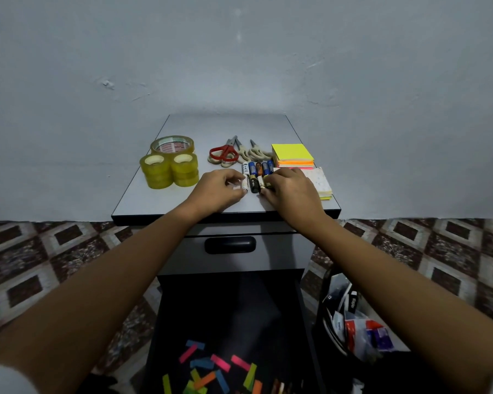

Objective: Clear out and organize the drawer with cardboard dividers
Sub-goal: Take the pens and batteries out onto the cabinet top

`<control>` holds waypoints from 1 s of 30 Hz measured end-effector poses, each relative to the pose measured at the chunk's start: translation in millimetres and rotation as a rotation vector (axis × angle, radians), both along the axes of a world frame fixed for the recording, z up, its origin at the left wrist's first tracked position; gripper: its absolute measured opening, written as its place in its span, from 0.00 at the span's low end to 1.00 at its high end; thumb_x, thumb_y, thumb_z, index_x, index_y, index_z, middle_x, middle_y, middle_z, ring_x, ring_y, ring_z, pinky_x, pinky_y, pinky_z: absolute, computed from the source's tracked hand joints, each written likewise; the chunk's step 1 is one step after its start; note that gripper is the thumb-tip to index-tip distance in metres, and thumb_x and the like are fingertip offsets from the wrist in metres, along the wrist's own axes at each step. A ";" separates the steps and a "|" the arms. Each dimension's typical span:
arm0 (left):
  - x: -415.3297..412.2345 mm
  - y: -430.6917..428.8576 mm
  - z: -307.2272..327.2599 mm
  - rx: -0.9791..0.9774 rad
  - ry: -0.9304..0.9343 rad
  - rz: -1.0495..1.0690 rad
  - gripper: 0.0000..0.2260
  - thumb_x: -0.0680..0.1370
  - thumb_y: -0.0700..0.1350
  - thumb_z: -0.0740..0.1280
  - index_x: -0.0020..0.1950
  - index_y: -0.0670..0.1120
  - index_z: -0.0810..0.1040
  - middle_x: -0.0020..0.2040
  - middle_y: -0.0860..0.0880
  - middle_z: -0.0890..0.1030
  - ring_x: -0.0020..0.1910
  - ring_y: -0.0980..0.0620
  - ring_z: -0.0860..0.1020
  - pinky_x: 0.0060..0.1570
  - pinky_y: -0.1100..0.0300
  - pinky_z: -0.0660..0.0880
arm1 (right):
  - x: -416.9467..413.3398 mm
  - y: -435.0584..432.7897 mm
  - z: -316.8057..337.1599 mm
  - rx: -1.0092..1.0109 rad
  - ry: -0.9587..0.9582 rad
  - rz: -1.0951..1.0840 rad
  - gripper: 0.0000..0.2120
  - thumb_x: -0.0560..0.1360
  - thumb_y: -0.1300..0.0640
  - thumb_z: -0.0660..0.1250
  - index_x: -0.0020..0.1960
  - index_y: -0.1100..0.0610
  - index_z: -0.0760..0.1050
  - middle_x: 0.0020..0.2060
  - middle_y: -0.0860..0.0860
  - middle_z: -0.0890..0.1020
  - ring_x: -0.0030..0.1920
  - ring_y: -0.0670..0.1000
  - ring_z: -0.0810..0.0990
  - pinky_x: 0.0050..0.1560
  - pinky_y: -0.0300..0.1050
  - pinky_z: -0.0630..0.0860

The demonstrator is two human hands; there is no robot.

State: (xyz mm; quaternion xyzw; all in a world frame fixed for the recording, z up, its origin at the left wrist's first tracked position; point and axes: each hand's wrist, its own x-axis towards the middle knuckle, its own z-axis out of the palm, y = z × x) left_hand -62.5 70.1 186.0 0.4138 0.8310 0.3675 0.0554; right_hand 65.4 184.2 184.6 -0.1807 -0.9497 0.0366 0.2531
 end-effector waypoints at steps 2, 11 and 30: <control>6.3 -5.5 2.0 0.036 -0.011 -0.007 0.16 0.74 0.47 0.70 0.62 0.48 0.78 0.59 0.50 0.79 0.51 0.57 0.75 0.49 0.65 0.70 | 4.3 -3.4 -0.4 -0.029 0.066 0.040 0.13 0.75 0.55 0.66 0.56 0.61 0.79 0.53 0.57 0.80 0.55 0.59 0.74 0.51 0.52 0.73; 68.6 -71.7 -40.8 0.205 -0.033 -0.142 0.14 0.72 0.39 0.73 0.56 0.50 0.79 0.48 0.54 0.78 0.44 0.66 0.76 0.47 0.77 0.70 | 50.0 -34.1 -31.4 -0.196 0.167 0.167 0.14 0.72 0.57 0.69 0.56 0.62 0.80 0.48 0.58 0.82 0.51 0.59 0.79 0.52 0.47 0.74; 84.8 -121.8 -228.8 -0.582 -0.499 -0.219 0.18 0.75 0.44 0.69 0.65 0.45 0.75 0.55 0.49 0.78 0.56 0.53 0.77 0.52 0.66 0.70 | 87.1 -72.8 -224.4 -0.632 -0.840 0.289 0.16 0.76 0.54 0.66 0.62 0.57 0.76 0.59 0.52 0.79 0.59 0.53 0.77 0.57 0.44 0.72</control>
